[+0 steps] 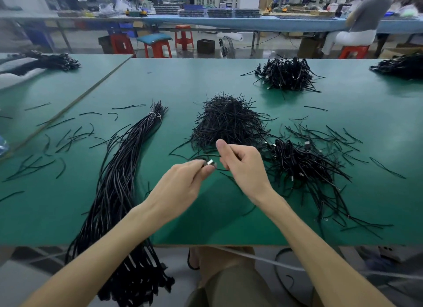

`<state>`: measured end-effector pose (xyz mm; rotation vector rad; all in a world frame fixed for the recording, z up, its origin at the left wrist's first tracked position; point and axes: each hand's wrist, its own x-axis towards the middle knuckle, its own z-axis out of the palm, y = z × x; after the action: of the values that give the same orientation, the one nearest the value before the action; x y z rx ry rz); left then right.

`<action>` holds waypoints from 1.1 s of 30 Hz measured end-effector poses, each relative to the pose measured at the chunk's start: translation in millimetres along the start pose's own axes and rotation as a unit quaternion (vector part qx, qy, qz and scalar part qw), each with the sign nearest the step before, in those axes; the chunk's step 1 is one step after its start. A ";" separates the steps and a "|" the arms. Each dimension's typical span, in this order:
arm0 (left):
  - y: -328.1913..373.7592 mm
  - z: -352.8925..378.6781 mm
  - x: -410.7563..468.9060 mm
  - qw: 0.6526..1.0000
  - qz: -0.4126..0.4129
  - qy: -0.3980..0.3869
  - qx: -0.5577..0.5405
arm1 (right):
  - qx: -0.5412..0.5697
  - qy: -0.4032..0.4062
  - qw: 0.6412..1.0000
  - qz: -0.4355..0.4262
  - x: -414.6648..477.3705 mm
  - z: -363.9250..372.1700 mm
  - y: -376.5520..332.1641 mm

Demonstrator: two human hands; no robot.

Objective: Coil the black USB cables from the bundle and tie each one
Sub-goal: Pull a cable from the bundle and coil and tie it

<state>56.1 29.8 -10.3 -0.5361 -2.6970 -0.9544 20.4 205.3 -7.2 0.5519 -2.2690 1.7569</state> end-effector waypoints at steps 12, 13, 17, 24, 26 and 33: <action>27.4 -10.6 33.4 0.524 -0.327 0.111 -0.778 | -0.118 0.012 0.993 -0.022 -28.3 36.1 1.1; 27.3 -12.1 32.5 0.522 -0.334 0.116 -0.776 | -0.133 0.009 0.991 -0.025 -28.6 33.7 2.3; 27.2 -12.8 28.3 0.519 -0.336 0.098 -0.780 | -0.160 -0.010 0.987 -0.028 -29.7 25.6 7.7; 26.2 -10.9 26.8 0.555 -0.333 0.101 -0.756 | -0.176 -0.064 0.982 0.021 -32.1 24.5 1.8; 26.3 -8.4 27.0 0.551 -0.339 0.110 -0.755 | -0.165 -0.078 0.982 0.044 -31.5 24.7 -3.8; 23.9 5.2 18.8 0.579 -0.301 0.060 -0.755 | -0.132 -0.070 0.987 0.063 -32.1 29.5 -9.7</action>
<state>48.4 55.3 5.3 0.3522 -1.1369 -3.1533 55.2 179.9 -19.0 0.5037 -2.6335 1.4730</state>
